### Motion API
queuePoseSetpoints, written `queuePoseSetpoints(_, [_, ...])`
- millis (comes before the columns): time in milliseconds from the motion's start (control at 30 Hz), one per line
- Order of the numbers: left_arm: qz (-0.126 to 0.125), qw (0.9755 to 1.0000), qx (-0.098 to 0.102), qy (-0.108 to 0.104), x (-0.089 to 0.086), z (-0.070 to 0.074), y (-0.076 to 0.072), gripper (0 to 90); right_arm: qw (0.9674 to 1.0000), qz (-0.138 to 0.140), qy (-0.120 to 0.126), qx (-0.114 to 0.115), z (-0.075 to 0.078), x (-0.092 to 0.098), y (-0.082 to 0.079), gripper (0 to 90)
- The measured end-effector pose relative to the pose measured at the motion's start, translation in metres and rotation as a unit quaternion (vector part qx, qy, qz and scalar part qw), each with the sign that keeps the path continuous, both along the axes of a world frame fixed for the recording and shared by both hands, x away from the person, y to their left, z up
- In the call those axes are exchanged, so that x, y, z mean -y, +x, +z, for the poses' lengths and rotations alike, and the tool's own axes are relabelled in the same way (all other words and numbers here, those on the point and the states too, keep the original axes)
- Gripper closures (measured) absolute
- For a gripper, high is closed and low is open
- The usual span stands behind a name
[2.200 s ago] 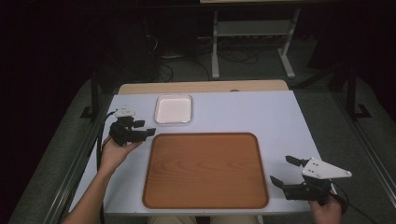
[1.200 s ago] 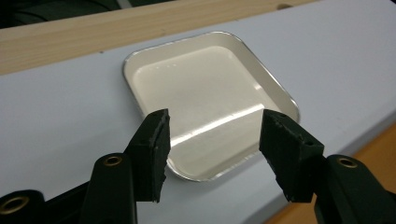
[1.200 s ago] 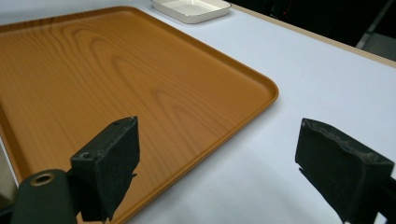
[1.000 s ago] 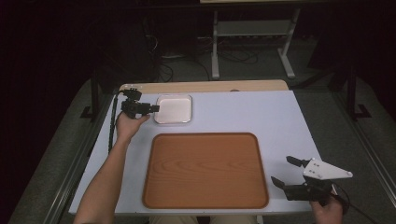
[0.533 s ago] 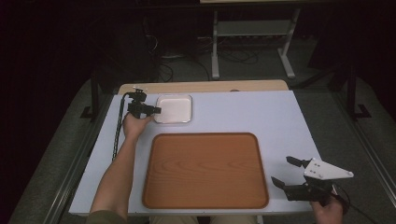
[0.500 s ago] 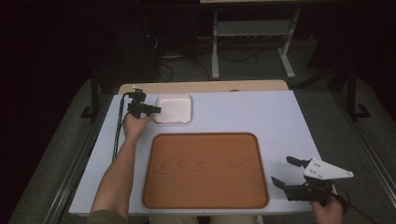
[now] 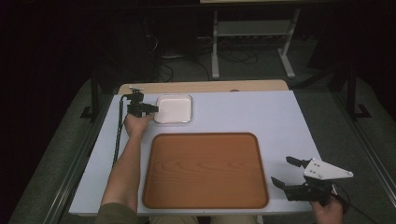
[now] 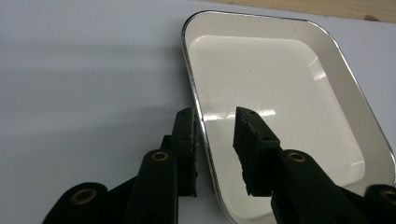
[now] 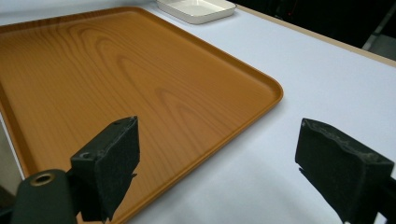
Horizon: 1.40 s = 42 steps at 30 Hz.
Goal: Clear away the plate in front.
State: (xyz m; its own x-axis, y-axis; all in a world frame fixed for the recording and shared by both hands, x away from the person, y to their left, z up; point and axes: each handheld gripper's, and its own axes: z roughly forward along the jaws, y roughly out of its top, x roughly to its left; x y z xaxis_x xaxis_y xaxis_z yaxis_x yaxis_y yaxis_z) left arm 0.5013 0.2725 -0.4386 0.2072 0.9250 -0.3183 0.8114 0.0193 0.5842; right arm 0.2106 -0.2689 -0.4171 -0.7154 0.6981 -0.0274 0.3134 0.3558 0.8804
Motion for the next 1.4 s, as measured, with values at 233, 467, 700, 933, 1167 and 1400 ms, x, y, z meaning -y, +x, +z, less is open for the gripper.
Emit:
queuePoseSetpoints(233, [0.000,0.9998,-0.010,0.018,0.003,-0.007,0.002,74.3,1.0000,0.001,-0.001,0.000,0.000,0.000,0.000,13.0])
queuePoseSetpoints(467, [0.007,0.9997,-0.020,0.015,0.005,-0.011,0.002,80.4,1.0000,0.002,-0.001,0.000,0.000,0.000,0.000,13.0])
queuePoseSetpoints(700, [0.021,0.9995,-0.024,0.007,0.005,-0.011,0.001,84.9,1.0000,0.004,0.000,0.000,0.000,-0.001,-0.001,13.0])
queuePoseSetpoints(933, [0.049,0.9984,-0.023,-0.019,0.008,-0.012,-0.003,88.1,1.0000,0.006,0.001,-0.002,0.000,-0.001,0.000,13.0])
queuePoseSetpoints(1167, [0.065,0.9958,-0.019,-0.062,0.004,-0.018,-0.007,88.7,1.0000,0.004,0.000,-0.003,0.000,-0.001,0.000,13.0])
queuePoseSetpoints(1400, [0.071,0.9950,-0.008,-0.070,-0.003,-0.009,-0.010,88.8,1.0000,0.001,-0.003,-0.002,0.000,-0.002,-0.002,13.0])
